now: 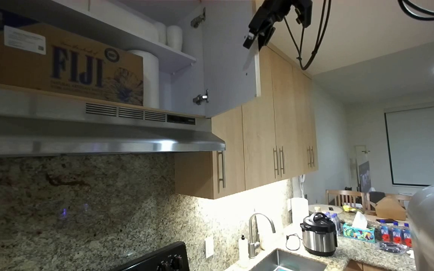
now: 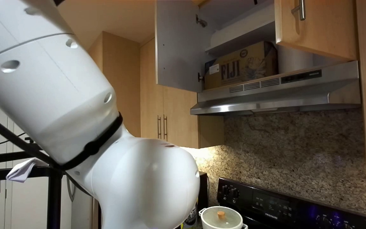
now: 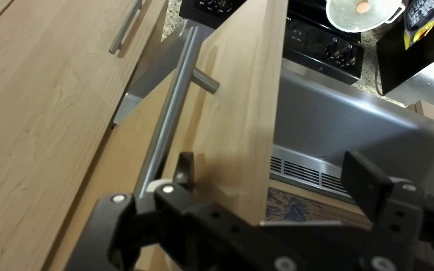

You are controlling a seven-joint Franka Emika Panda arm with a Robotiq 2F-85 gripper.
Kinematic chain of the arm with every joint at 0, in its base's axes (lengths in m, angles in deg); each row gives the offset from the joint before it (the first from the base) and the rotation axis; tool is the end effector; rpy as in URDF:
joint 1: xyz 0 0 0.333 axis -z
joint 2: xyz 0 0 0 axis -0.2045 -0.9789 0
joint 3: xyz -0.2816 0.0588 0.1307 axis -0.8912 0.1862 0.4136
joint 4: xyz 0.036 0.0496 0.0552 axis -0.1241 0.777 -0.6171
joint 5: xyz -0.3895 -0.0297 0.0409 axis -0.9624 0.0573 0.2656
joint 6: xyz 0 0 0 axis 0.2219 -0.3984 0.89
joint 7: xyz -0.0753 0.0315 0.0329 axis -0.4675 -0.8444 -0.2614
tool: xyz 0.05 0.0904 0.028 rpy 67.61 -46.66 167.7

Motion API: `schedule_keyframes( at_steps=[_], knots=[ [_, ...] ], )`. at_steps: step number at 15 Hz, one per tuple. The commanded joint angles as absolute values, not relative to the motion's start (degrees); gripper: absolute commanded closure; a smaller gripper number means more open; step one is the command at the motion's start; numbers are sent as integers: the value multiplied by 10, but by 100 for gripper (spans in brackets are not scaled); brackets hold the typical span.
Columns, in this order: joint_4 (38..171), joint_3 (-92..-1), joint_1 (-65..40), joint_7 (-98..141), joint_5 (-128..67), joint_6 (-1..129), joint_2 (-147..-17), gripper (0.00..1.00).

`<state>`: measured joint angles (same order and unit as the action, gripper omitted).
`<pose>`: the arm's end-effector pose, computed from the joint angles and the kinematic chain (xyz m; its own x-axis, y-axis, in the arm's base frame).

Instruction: Close the right cabinet door at the top

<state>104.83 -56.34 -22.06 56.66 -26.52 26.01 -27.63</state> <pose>0.2815 -0.0829 0.8903 0.6499 0.4111 0.6392 0.3837 -0.9035 0.1910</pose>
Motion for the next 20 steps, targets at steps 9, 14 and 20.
schedule_keyframes(
  at_steps=[9,14,20],
  knots=[
    [1001,-492,-232,575,-244,283,-327,0],
    [993,-467,-235,573,-247,310,-342,0],
    [976,-449,-241,581,-247,325,-360,0]
  ],
)
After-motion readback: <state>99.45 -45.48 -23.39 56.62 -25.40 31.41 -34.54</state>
